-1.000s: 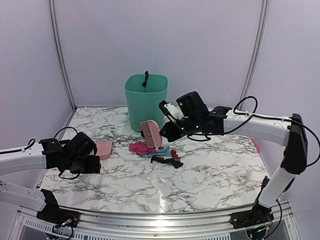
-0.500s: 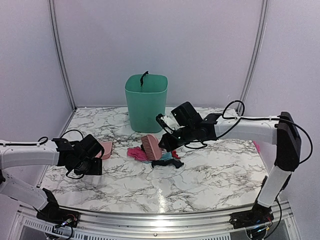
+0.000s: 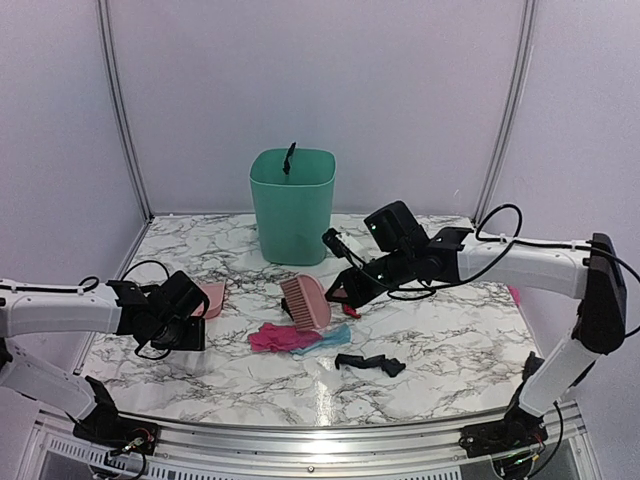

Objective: Sweep away the paper scraps from the table

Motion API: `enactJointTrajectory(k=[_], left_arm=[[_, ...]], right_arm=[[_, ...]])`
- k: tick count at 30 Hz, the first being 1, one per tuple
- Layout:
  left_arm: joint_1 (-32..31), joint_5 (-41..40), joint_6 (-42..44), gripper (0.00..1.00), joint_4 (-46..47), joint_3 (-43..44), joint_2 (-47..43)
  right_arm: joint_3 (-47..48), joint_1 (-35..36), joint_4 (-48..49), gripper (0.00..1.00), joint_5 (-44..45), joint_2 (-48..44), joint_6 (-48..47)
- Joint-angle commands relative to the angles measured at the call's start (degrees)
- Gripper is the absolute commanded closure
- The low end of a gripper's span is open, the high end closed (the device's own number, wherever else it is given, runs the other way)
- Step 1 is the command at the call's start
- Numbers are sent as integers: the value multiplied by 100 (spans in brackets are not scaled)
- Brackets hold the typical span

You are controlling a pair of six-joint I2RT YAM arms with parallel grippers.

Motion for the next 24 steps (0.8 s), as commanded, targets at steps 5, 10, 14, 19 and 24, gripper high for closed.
enactJointTrajectory(k=[5, 10, 14, 19, 24], left_arm=[[231, -370, 320, 39, 378, 41, 240], [569, -141, 751, 46, 768, 136, 498], [656, -44, 961, 53, 974, 178, 727], [662, 23, 1157, 79, 1101, 207, 758], [662, 77, 1253, 96, 1092, 92, 359]], right_arm=[[782, -193, 146, 100, 377, -234, -222], [657, -396, 370, 100, 691, -376, -103], [587, -577, 506, 100, 686, -510, -12], [642, -746, 579, 100, 479, -740, -163], [969, -973, 578, 100, 131, -869, -405]])
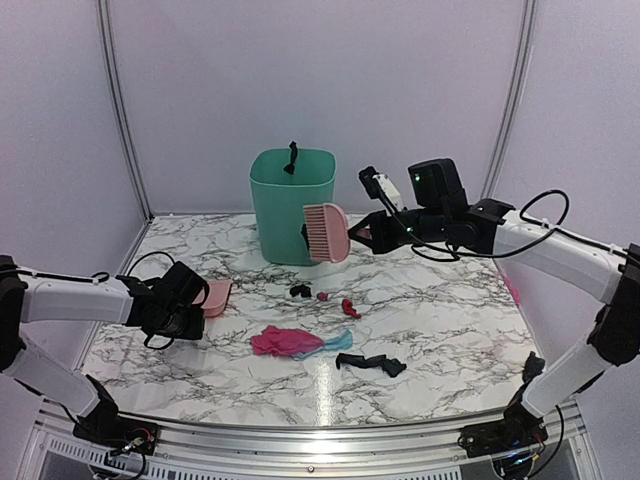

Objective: Sweep away the paper scraps from the table

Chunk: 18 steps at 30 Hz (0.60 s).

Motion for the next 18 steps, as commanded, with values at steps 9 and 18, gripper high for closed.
enactJointTrajectory(k=[9, 18], left_arm=[[-108, 439, 171, 98, 104, -160, -695], [-376, 549, 7, 99, -59, -299, -1209]], right_arm=[[2069, -759, 1028, 100, -271, 753, -293], [5235, -984, 821, 100, 84, 3358, -456]])
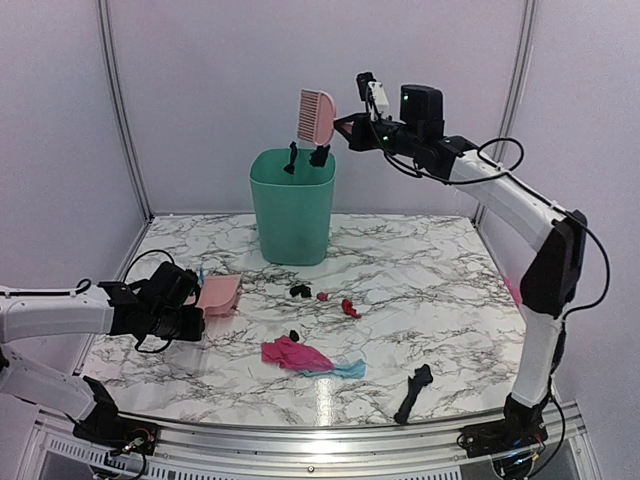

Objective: Sweep away the paper scraps from the table

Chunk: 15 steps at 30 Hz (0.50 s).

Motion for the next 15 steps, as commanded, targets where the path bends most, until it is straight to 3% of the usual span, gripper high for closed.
enactJointTrajectory(k=[1, 4, 10, 15], left_arm=[[-133, 73, -62, 99, -136, -47, -321], [-196, 87, -100, 99, -262, -24, -488], [-272, 69, -150, 99, -415, 21, -728], [-294, 45, -171, 99, -472, 51, -814]], right_arm=[[1313, -100, -61, 100, 305, 1091, -170], [1837, -150, 162, 100, 334, 1704, -180], [1876, -174, 1248, 100, 449, 2268, -279], [2027, -174, 1524, 100, 463, 2671, -382]])
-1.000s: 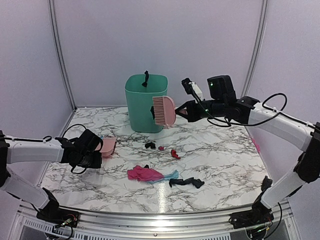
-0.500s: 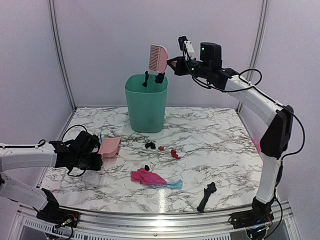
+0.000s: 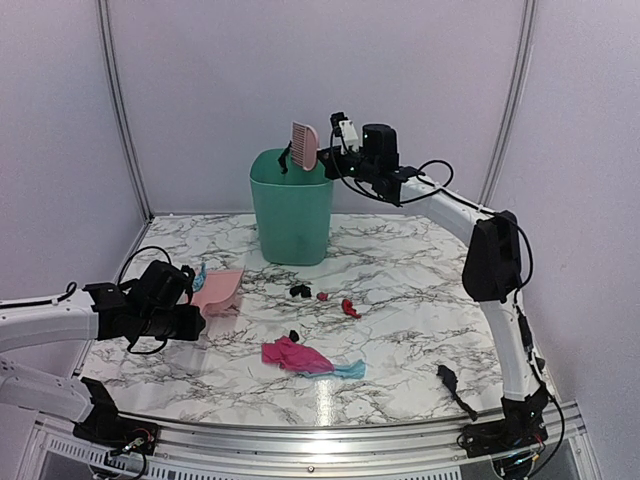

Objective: Sweep away the paper scraps from the table

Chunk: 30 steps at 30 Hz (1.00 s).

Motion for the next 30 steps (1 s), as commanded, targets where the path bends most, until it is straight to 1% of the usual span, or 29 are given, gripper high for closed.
enactJointTrajectory(k=[1, 6, 14, 16, 19, 21, 23, 26, 30], left_arm=[[-44, -41, -41, 99, -229, 70, -139], [-62, -28, -59, 99, -243, 60, -121], [-93, -29, 14, 99, -240, 201, 26], [-91, -37, 28, 99, -240, 216, 67], [-98, -40, 44, 99, -233, 262, 158], [-104, -49, 59, 99, -223, 301, 220], [-106, -47, 72, 99, -214, 344, 256], [-113, -48, 88, 99, -224, 359, 246], [-115, -28, 84, 99, -222, 334, 201]], right_arm=[[432, -33, 676, 100, 110, 139, -179], [343, -32, 611, 100, -56, 167, -227], [91, -14, 491, 100, -1658, -214, -355], [-132, -6, 588, 100, -1793, -434, -414], [-673, 4, 1031, 100, -1650, -822, -414], [-903, 3, 1318, 100, -1321, -980, -452], [-957, 4, 1516, 100, -759, -1009, -491], [-593, -14, 1609, 100, -194, -750, -492], [368, -23, 1295, 100, 69, -25, -471]])
